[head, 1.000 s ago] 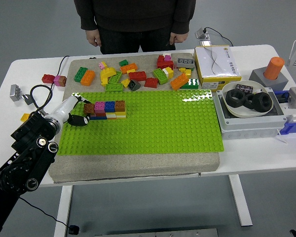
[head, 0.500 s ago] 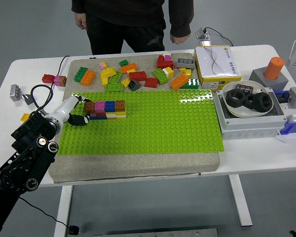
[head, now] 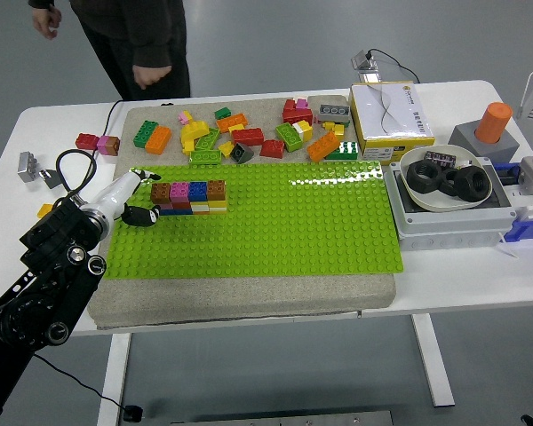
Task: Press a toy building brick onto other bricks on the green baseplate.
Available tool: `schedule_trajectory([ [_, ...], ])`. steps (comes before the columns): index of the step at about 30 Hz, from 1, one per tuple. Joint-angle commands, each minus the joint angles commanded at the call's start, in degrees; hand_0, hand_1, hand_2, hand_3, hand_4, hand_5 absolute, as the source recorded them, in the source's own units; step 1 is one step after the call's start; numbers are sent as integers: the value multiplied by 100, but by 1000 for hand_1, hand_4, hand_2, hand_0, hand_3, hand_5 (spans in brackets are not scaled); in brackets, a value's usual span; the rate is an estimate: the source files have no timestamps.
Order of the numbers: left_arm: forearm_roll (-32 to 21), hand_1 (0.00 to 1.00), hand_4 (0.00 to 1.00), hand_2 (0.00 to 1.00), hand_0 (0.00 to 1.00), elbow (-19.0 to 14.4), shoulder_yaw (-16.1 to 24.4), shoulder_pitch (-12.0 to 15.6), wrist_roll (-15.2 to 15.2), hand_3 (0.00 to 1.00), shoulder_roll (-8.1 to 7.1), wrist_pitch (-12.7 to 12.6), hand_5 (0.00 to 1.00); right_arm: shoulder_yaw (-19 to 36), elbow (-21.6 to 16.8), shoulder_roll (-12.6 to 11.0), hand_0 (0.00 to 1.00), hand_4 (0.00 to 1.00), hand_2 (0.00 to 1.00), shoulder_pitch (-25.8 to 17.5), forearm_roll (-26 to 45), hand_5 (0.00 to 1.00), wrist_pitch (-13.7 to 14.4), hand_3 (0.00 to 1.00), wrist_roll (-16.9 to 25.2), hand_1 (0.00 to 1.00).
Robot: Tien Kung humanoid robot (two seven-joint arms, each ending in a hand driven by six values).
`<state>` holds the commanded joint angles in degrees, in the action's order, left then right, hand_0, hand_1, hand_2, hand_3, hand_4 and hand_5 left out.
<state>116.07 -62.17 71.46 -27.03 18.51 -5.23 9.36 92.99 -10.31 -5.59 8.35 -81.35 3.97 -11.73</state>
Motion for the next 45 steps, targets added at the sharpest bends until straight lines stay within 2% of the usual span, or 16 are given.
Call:
schedule_trajectory([
  [3,-26,998,799,998,998,-125,26,16,13,955,-22,-114,2,-7,0,-6,591,641,623,-12,37,747,10,634,7,562],
  [4,-40,998,940,998,998,-168,30,19,11,960,-29,-151,2,-7,0,-6,591,640,623,-19,46,749,11,632,7,562],
  [14,-24,994,956,998,998,-618,88,137,-8,957,-72,-343,2,34,0,10,590,638,623,-52,42,750,30,633,21,562],
  [17,175,991,963,998,998,-910,40,272,162,925,-110,-458,2,24,0,-2,590,638,621,-56,81,749,41,633,28,561],
  [21,688,991,963,998,998,-1343,-279,394,567,925,-128,-832,2,30,0,-25,590,638,621,-71,82,749,30,633,1,561],
  [22,817,998,998,998,998,-1437,-359,420,658,782,-130,-933,330,30,0,-29,592,637,620,-74,76,750,26,612,-1,561],
  [25,1208,998,998,998,998,-1605,-562,504,838,782,-165,-1174,330,9,0,-35,592,637,620,-80,63,750,4,612,1,561],
  [27,1393,998,998,998,998,-1602,-674,581,887,782,-190,-1282,330,-23,0,-37,592,637,620,-86,64,750,-31,612,-5,561],
  [28,1393,998,998,998,998,-1592,-715,625,898,725,-196,-1332,464,-35,0,-37,591,636,620,-89,63,750,-49,593,-11,560],
  [35,1393,994,998,998,998,-1457,-887,832,885,722,-197,-1659,480,-7,0,-35,592,636,623,-115,15,750,-91,590,-36,564],
  [45,1393,993,998,998,998,-1219,-1043,796,780,725,-170,-1911,483,26,0,-32,592,636,621,-100,3,748,-55,589,-20,562],
])
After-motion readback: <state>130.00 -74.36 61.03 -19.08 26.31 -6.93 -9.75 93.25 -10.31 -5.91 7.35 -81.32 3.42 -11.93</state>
